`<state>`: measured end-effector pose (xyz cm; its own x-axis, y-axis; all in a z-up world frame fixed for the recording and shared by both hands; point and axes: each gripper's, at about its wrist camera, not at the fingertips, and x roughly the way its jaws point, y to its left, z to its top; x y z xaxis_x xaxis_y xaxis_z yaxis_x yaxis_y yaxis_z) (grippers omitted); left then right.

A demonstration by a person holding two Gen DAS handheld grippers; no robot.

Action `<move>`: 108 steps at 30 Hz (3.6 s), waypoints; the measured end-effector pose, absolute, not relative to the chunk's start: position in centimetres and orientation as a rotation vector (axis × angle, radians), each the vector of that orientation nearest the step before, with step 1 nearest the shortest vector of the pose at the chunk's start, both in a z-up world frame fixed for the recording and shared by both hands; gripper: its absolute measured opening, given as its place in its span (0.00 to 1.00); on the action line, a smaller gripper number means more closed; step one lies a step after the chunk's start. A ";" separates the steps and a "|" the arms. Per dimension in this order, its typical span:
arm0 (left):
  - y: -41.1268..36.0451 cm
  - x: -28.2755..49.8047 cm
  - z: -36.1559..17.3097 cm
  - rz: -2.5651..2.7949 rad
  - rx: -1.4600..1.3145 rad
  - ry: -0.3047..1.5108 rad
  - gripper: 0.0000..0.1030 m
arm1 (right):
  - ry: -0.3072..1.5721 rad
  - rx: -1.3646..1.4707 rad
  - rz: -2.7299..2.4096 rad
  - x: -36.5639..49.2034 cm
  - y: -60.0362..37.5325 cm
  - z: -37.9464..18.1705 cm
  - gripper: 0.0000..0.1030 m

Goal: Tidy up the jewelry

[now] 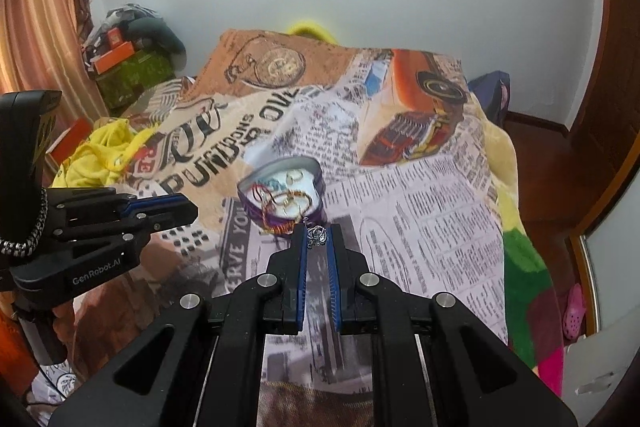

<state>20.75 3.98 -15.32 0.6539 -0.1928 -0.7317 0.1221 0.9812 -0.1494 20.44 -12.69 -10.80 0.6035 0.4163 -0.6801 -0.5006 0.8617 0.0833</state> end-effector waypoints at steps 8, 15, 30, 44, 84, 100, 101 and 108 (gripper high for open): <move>4.5 21.8 -14.0 -0.174 -0.082 0.788 0.08 | 0.720 -0.126 0.551 21.6 -11.3 -10.0 0.08; 5.0 23.4 -13.4 -0.183 -0.083 0.755 0.08 | 0.704 -0.145 0.572 22.9 -9.6 -9.9 0.08; 5.5 26.9 -16.1 -0.224 -0.103 0.801 0.08 | 0.785 -0.129 0.620 27.5 -7.2 -12.5 0.08; 5.3 29.0 -19.1 -0.264 -0.124 0.868 0.08 | 0.907 -0.199 0.629 29.3 -5.8 -16.4 0.08; 2.1 7.4 2.6 -0.040 -0.021 0.263 0.50 | 0.200 -0.066 0.399 8.3 -14.1 5.2 0.45; 1.5 1.6 3.6 0.013 -0.049 0.142 0.88 | 0.104 -0.024 0.273 4.1 -14.6 4.8 0.95; 1.5 1.4 3.7 0.010 -0.048 0.142 0.88 | 0.103 -0.020 0.270 4.1 -14.7 4.9 0.96; 1.2 0.9 3.1 0.011 -0.045 0.149 0.89 | 0.109 -0.019 0.266 3.4 -15.2 4.5 0.97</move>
